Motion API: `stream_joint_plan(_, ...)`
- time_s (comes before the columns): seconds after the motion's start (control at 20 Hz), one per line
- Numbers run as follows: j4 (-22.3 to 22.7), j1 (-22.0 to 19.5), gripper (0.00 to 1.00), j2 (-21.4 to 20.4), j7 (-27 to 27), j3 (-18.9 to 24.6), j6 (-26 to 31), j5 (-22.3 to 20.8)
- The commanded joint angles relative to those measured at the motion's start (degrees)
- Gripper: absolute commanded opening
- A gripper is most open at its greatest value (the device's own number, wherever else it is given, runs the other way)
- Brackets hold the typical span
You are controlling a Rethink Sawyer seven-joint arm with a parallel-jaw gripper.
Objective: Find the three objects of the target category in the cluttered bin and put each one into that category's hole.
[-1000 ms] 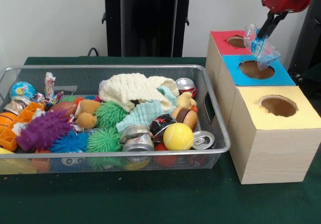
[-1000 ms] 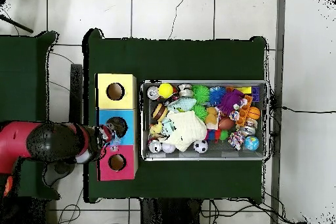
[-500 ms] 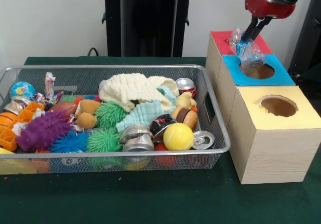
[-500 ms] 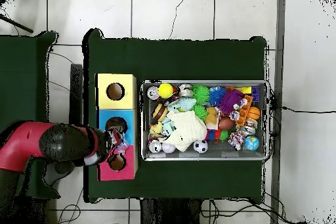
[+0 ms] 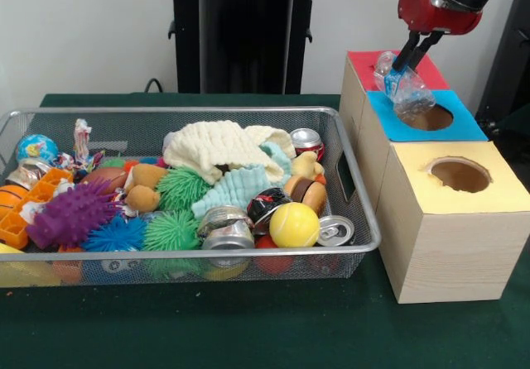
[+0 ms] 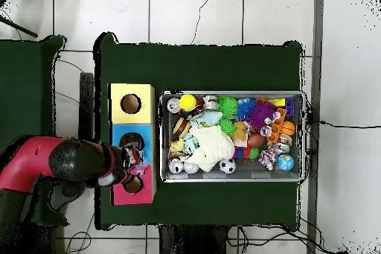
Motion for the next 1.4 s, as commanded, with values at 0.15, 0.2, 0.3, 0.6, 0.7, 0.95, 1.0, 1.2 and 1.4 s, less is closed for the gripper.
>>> stream_joint_plan(0.15, 1.7, -1.1, 0.00, 3.5, 19.8, 5.6, -0.7, 5.0)
stream_joint_plan(0.2, 1.6, -1.1, 0.00, 3.5, 19.7, 5.6, -0.8, 4.9)
stream_joint_plan(0.3, 1.3, -1.0, 0.00, 3.5, 18.7, 5.8, -1.2, 4.6)
stream_joint_plan(0.6, 0.9, -0.8, 0.00, 3.5, 17.8, 6.0, -1.3, 4.5)
stream_joint_plan(0.7, 0.8, -0.8, 0.00, 3.5, 17.8, 5.9, -1.0, 4.6)
stream_joint_plan(0.95, 1.3, -0.8, 0.00, 2.8, 16.9, 6.1, 0.0, 5.2)
stream_joint_plan(1.0, 1.5, -0.8, 1.00, 2.6, 16.8, 6.1, 0.6, 5.7)
stream_joint_plan(1.2, 1.6, -0.6, 1.00, 2.9, 15.7, 6.1, 0.5, 5.3)
stream_joint_plan(1.4, 0.7, -0.4, 1.00, 3.9, 16.3, 5.8, -0.6, 4.5)
